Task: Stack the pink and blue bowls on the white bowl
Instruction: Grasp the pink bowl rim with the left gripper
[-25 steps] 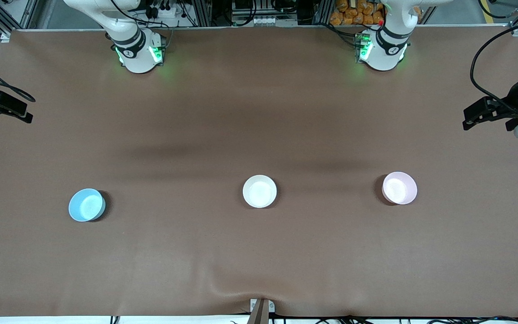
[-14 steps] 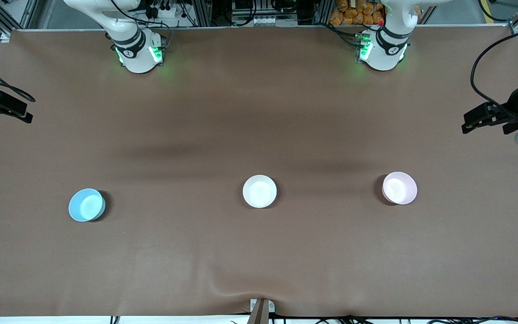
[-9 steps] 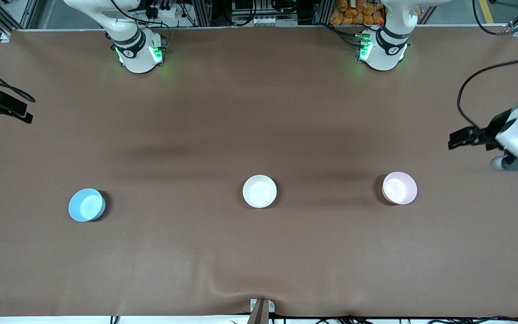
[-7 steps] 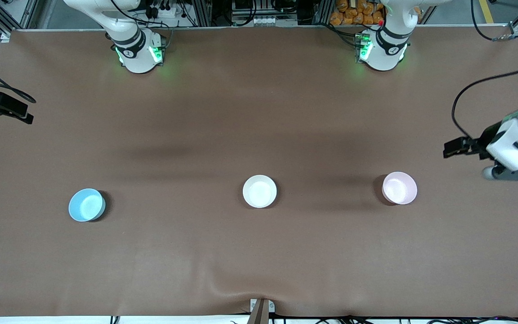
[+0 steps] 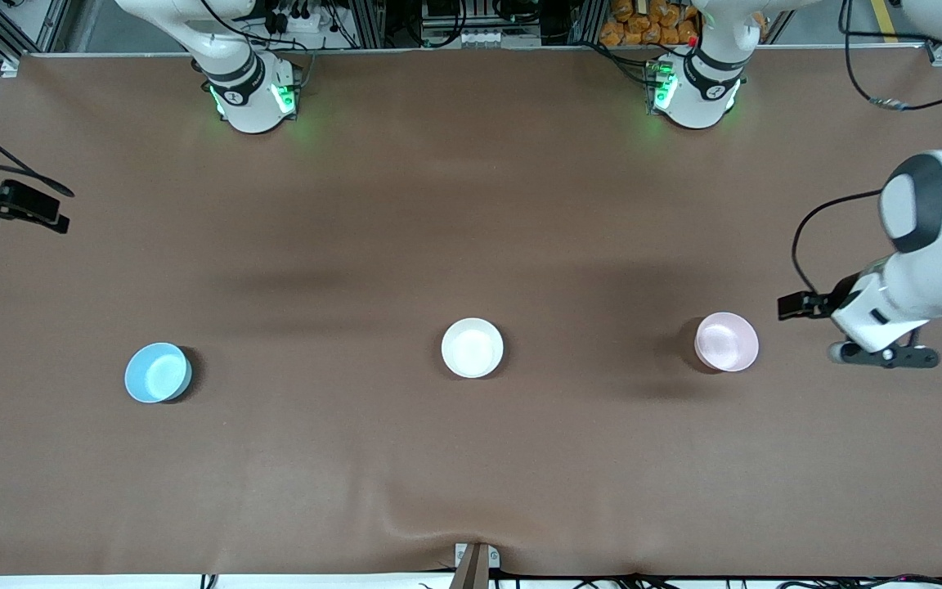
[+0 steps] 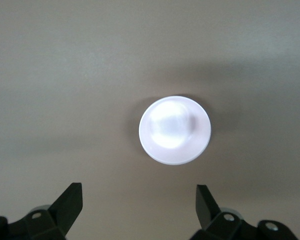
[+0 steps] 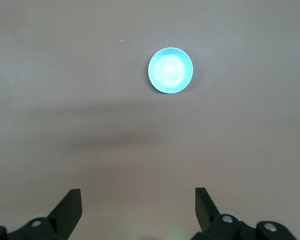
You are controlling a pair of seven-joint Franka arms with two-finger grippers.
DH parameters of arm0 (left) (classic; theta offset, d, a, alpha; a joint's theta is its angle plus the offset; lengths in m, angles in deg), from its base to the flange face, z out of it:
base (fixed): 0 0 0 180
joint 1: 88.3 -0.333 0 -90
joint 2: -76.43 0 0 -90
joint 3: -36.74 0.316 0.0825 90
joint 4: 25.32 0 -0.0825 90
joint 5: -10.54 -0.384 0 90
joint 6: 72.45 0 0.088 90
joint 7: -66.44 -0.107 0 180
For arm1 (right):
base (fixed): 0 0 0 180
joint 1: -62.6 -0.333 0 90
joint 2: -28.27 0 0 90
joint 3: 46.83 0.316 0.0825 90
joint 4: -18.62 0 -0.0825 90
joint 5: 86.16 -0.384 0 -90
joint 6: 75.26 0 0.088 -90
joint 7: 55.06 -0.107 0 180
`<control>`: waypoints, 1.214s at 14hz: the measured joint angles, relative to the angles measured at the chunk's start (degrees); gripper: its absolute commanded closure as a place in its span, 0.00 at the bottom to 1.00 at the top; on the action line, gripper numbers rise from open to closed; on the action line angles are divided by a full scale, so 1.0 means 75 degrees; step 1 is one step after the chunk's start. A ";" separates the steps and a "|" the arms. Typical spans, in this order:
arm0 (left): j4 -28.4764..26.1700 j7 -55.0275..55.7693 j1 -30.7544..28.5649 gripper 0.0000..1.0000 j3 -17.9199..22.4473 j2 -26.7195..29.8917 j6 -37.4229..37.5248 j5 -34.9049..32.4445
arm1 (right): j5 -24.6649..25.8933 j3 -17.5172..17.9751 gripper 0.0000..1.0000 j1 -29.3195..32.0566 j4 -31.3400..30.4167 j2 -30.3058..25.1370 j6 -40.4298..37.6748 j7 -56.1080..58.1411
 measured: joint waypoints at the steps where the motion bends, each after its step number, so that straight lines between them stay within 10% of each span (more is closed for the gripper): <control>1: -0.0258 -0.0054 0.0003 0.01 -0.0004 -0.0067 -0.0372 -0.0003 | 0.0000 0.0003 0.00 -0.0001 0.0001 0.0077 0.0016 0.0000; 17: -0.1143 -0.0749 -0.0084 0.63 -0.0004 -0.1387 -0.2739 -0.0011 | 0.0000 0.0001 0.00 0.0000 0.0327 0.0608 0.0089 0.0000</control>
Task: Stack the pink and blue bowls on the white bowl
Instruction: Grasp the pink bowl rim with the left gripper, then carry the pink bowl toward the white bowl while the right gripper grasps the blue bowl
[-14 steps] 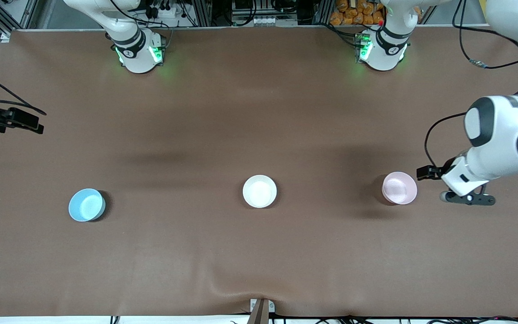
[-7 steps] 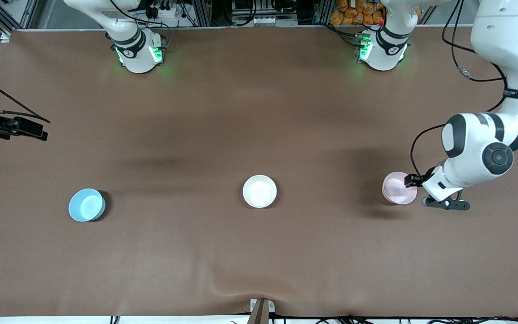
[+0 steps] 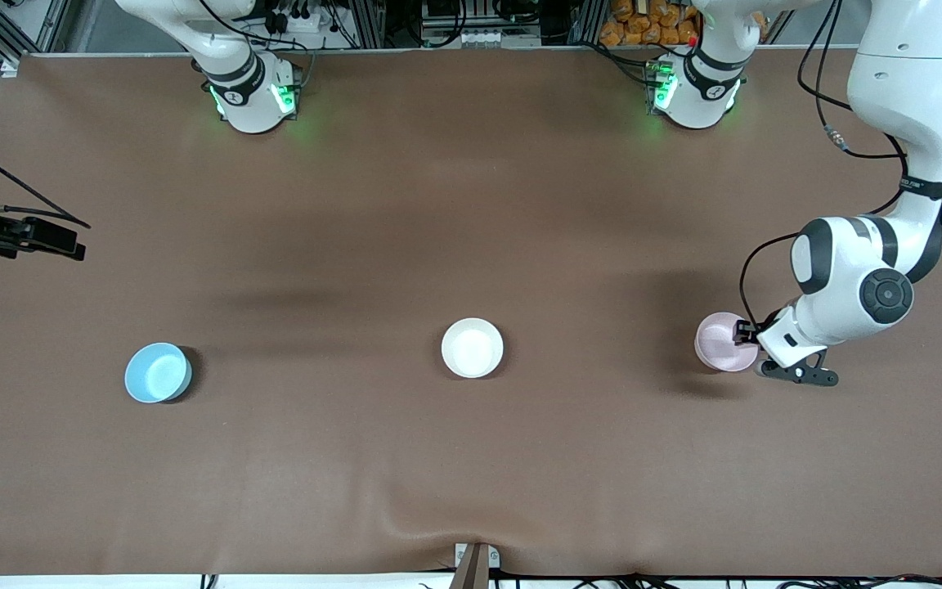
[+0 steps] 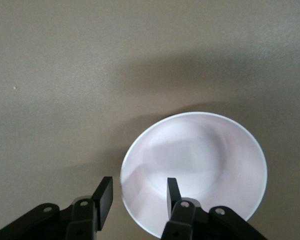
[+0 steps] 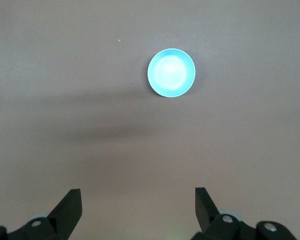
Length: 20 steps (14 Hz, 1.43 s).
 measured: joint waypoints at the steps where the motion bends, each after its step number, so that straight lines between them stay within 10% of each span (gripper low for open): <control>1: 0.0000 -0.0017 -0.0023 0.63 0.0000 0.0000 -0.0001 0.0000 | 0.0000 -0.0001 0.00 0.0000 0.0012 0.0015 0.0020 0.0000; 7: -0.0036 -0.0029 -0.0034 0.70 0.0000 -0.0048 -0.0088 0.0000 | 0.0000 0.0006 0.00 -0.0004 0.0015 0.0593 0.0859 0.0000; 9: -0.0049 -0.0042 -0.0034 0.98 -0.0001 -0.0071 -0.0134 -0.0001 | 0.0000 0.0009 0.00 -0.0007 0.0015 0.0948 0.1301 0.0000; 20: 0.0776 0.0485 -0.0069 1.00 -0.0576 0.0100 0.0341 0.0012 | 0.0005 0.0014 0.00 -0.0213 0.0020 0.2493 0.3129 0.0000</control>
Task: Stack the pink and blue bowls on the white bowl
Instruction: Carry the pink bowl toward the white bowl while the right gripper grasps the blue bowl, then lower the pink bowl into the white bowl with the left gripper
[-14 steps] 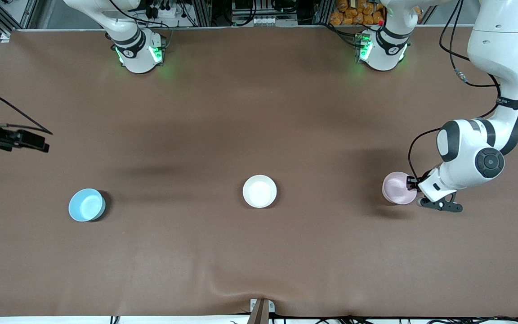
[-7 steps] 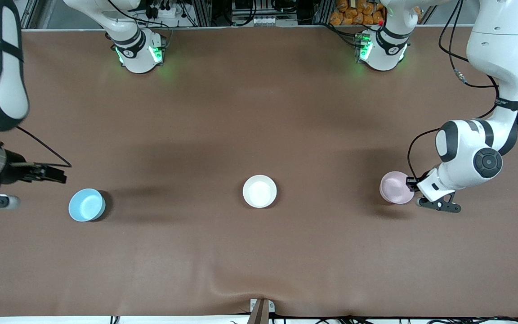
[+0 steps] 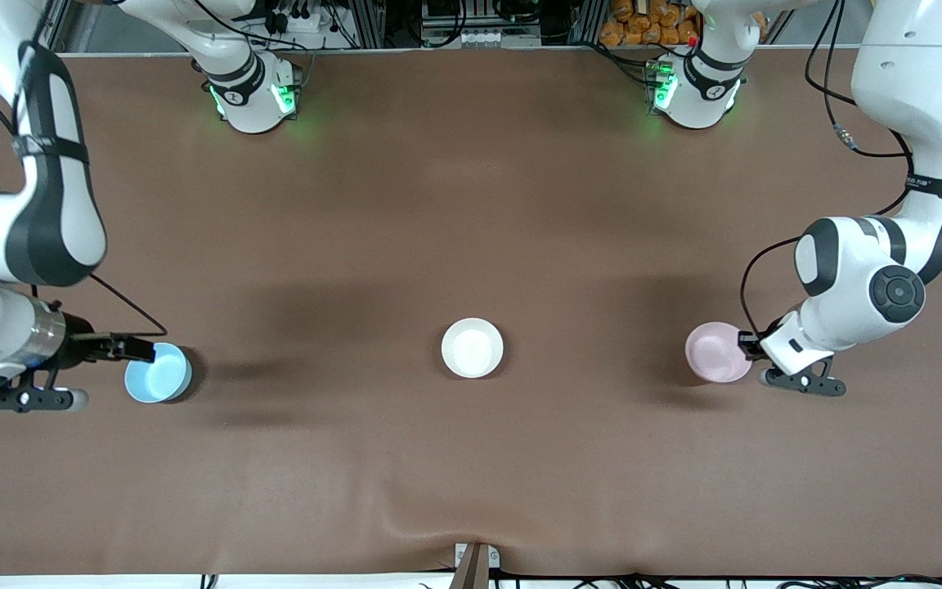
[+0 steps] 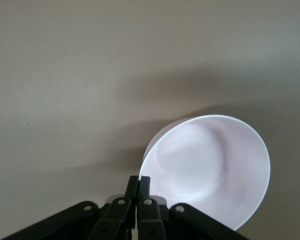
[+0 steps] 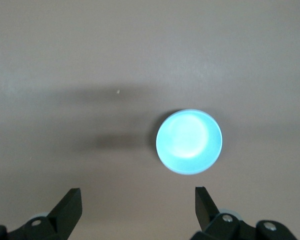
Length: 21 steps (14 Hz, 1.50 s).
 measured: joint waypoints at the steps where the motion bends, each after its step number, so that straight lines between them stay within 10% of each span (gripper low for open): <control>1: 0.0345 0.0335 0.0080 1.00 -0.0153 0.0007 0.0329 0.0001 | 0.0003 -0.0019 0.00 0.0034 -0.0001 0.0162 0.0193 0.0000; 13: 0.1897 0.4629 0.3050 1.00 -0.0331 -0.0219 0.1310 0.0644 | 0.0010 -0.0114 0.00 0.1188 -0.0009 0.2075 0.1392 0.0364; 14: 0.2035 0.4862 0.3248 1.00 -0.0330 -0.0352 0.1310 0.0739 | 0.0009 -0.0114 0.28 0.1221 -0.0010 0.2146 0.1393 0.0364; 15: 0.2240 0.5108 0.3456 1.00 -0.0330 -0.0548 0.1308 0.0770 | 0.0009 -0.0114 0.79 0.1248 -0.0012 0.2207 0.1393 0.0364; 16: 0.2479 0.5309 0.3658 1.00 -0.0329 -0.0777 0.1300 0.0775 | 0.0009 -0.0114 1.00 0.1266 -0.0019 0.2250 0.1390 0.0364; 21: 0.3296 0.5513 0.4120 1.00 -0.0326 -0.1694 0.0672 0.0780 | 0.0006 -0.0106 1.00 0.1284 -0.0182 0.2280 0.1382 0.0365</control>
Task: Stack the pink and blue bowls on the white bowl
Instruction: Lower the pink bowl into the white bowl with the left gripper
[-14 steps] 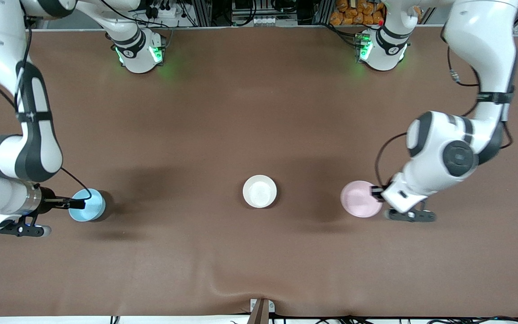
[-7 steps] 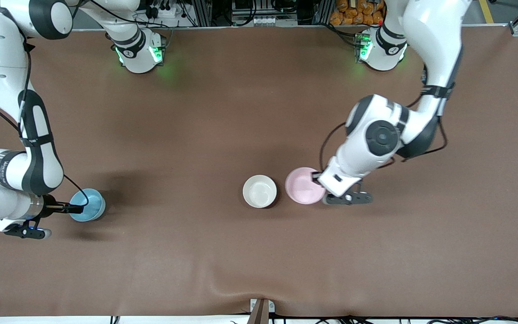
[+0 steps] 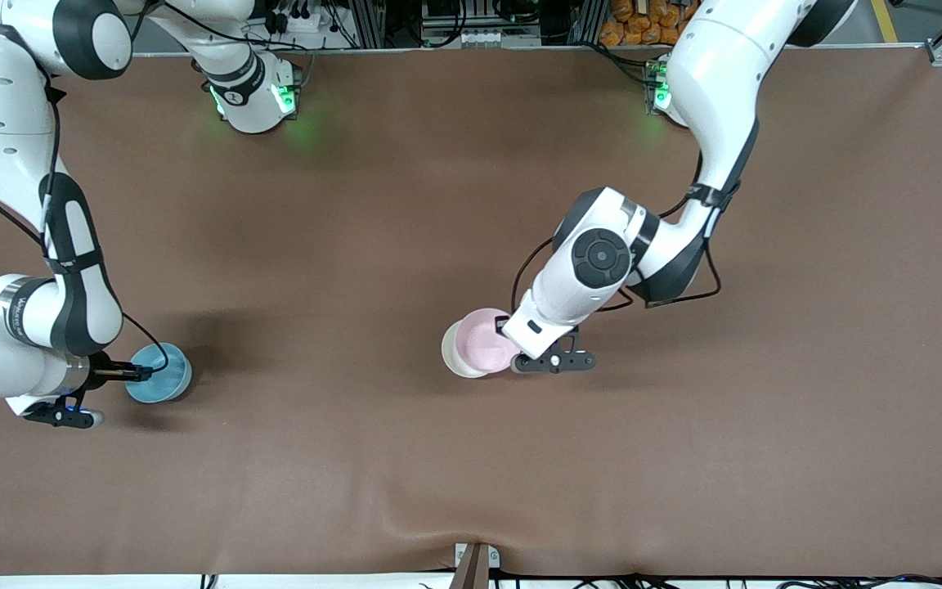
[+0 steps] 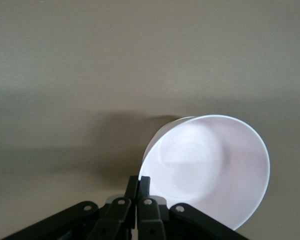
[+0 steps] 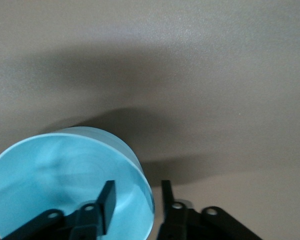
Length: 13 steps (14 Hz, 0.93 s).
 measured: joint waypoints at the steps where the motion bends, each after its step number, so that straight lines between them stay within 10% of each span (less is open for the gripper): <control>1: 0.0029 0.0002 0.0040 1.00 0.0000 -0.0078 -0.0090 0.0005 | 0.0000 0.0002 1.00 0.0000 0.0001 0.0000 0.0000 0.0009; 8: 0.0036 0.0003 0.0279 1.00 0.0006 -0.0506 -0.0447 0.0011 | -0.0061 0.0128 1.00 -0.0012 0.0145 -0.0272 -0.0264 0.0088; 13: 0.0038 0.0003 0.0276 1.00 0.0080 -0.0610 -0.0566 0.0011 | -0.1303 0.0332 1.00 -0.0076 0.0223 -0.1116 -0.1424 -0.0253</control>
